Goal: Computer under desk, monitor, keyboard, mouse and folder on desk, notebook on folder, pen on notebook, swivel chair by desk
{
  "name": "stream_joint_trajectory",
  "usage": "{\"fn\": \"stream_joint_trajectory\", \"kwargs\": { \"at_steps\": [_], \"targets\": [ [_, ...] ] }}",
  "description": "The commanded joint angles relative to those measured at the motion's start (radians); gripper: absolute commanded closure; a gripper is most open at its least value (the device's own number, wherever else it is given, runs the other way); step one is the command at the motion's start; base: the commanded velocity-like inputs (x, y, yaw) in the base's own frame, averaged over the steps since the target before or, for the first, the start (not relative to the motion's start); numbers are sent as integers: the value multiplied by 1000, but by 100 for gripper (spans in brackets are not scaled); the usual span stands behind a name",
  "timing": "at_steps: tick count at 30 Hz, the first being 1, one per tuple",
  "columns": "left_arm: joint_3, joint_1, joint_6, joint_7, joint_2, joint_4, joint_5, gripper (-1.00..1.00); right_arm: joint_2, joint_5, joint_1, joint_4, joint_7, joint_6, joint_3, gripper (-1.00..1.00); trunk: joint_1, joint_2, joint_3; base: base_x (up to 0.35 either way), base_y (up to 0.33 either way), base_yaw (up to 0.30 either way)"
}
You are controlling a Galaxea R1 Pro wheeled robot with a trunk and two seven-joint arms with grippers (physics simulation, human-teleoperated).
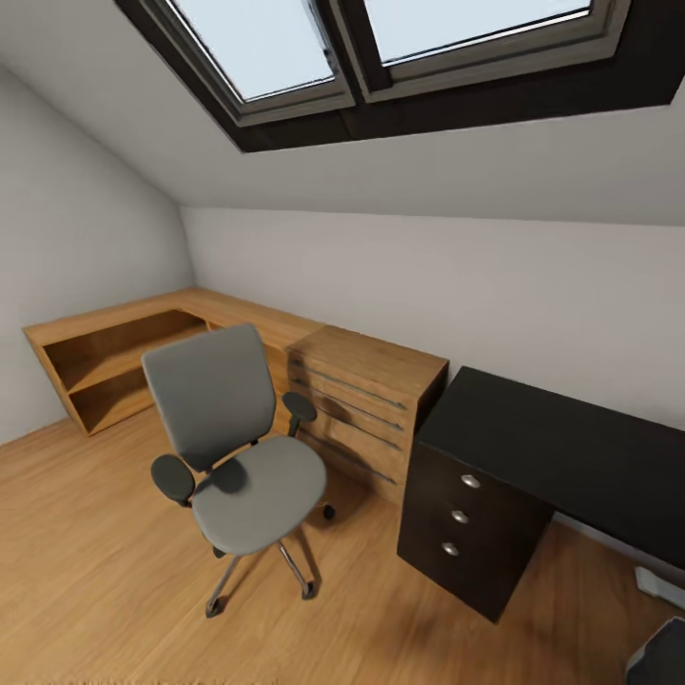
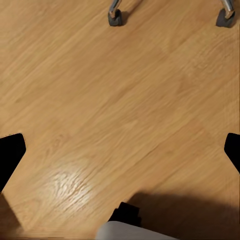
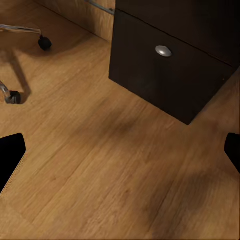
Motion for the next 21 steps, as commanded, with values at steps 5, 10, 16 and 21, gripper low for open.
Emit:
{"fn": "stream_joint_trajectory", "kwargs": {
  "at_steps": [5, 10, 16, 21],
  "targets": [
    [-9, -1, -4, 4, -1, 0, 9, -100, 1, 1, -1, 1, -11, -1, 6, -100, 0, -1, -1, 0, 0, 286],
    [-10, -1, -4, 3, -1, 0, 9, -100, 1, 1, -1, 0, -10, -1, 6, -100, 0, -1, -1, 0, 0, 286],
    [-11, -1, -4, 3, -1, 0, 9, -100, 1, 0, 0, 0, -11, 0, 6, -100, 0, -1, -1, 0, 0, 287],
    [-13, -1, -4, 3, -1, 0, 8, -100, 1, -4, -1, 0, -11, 1, 6, -100, 0, -1, -1, 0, 0, 287]
  ]
}}
